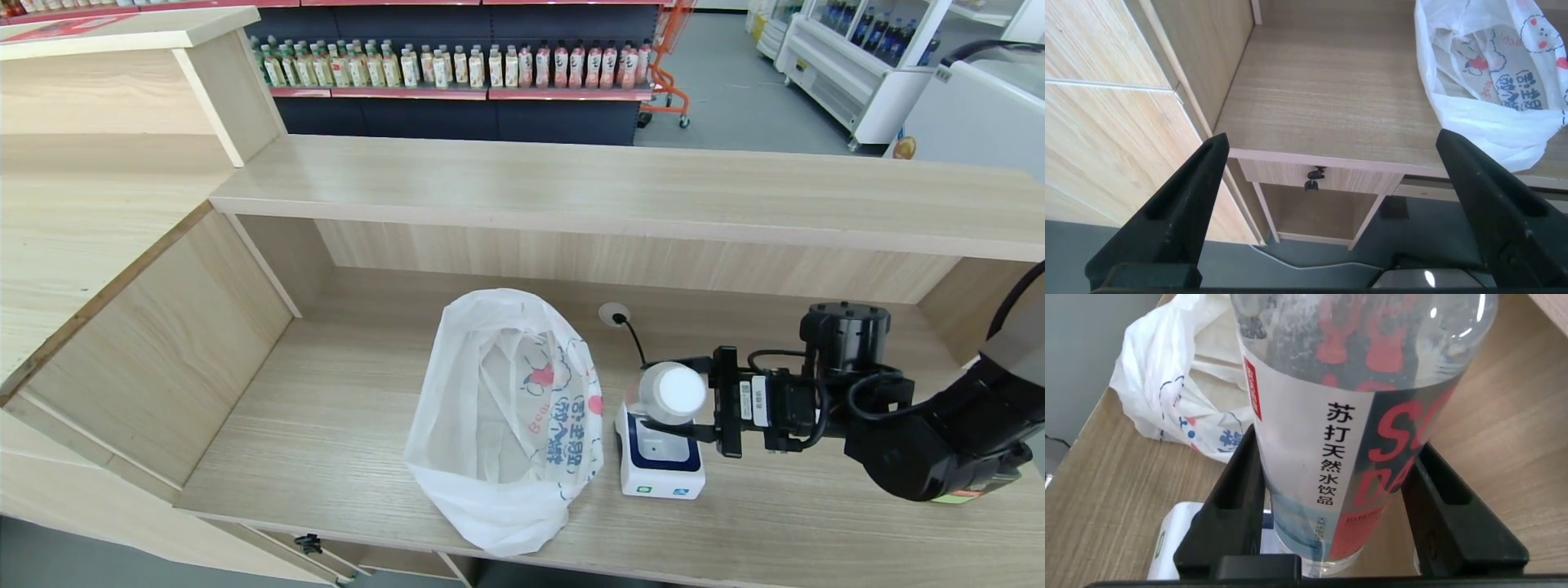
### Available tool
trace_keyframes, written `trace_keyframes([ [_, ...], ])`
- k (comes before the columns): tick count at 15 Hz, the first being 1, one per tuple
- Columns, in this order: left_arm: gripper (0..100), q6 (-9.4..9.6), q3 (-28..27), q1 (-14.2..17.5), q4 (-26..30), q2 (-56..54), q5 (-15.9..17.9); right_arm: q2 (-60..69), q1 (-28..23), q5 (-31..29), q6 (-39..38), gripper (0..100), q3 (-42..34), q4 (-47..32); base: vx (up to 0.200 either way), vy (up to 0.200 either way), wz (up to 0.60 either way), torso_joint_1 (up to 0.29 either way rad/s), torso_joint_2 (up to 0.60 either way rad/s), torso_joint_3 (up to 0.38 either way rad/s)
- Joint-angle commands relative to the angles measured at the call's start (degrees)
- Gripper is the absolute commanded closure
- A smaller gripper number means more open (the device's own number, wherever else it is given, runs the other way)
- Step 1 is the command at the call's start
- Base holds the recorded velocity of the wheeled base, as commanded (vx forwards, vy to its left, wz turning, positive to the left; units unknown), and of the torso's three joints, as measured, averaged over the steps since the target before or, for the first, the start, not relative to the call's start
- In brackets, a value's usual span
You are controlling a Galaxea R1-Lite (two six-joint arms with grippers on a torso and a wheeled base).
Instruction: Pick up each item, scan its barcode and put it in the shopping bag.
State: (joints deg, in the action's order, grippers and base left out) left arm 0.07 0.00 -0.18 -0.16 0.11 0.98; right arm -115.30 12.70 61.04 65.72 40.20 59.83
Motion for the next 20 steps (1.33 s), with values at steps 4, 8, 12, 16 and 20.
trace_keyframes([
  [4, 0, 0.01, 0.00, 0.01, -0.02, -0.02, -0.01, -1.07, -0.84, 0.05, 3.27, 100, 1.28, -0.07, 0.000, 0.000, 0.00, 0.000, 0.00, 0.000],
  [8, 0, -0.07, 0.00, 0.01, -0.02, -0.02, -0.01, -2.12, -1.98, 0.05, 4.68, 100, 1.81, -0.07, 0.000, 0.000, 0.00, 0.000, 0.00, 0.000],
  [12, 0, 0.01, 0.00, 0.01, -0.02, -0.02, -0.01, -2.47, -2.33, 0.05, 5.91, 100, 2.42, -0.07, 0.000, 0.000, 0.00, 0.000, 0.00, 0.000],
  [16, 0, -0.07, 0.00, 0.01, -0.02, -0.02, -0.01, -3.53, -3.47, 0.05, 7.84, 100, 2.77, -1.56, 0.000, 0.000, 0.00, 0.000, 0.00, 0.000],
  [20, 0, 0.01, 0.00, -0.08, -0.02, -0.02, -0.01, -4.06, -3.56, 0.05, 8.46, 100, 3.65, -2.00, 0.000, 0.000, 0.00, 0.000, 0.00, 0.000],
])
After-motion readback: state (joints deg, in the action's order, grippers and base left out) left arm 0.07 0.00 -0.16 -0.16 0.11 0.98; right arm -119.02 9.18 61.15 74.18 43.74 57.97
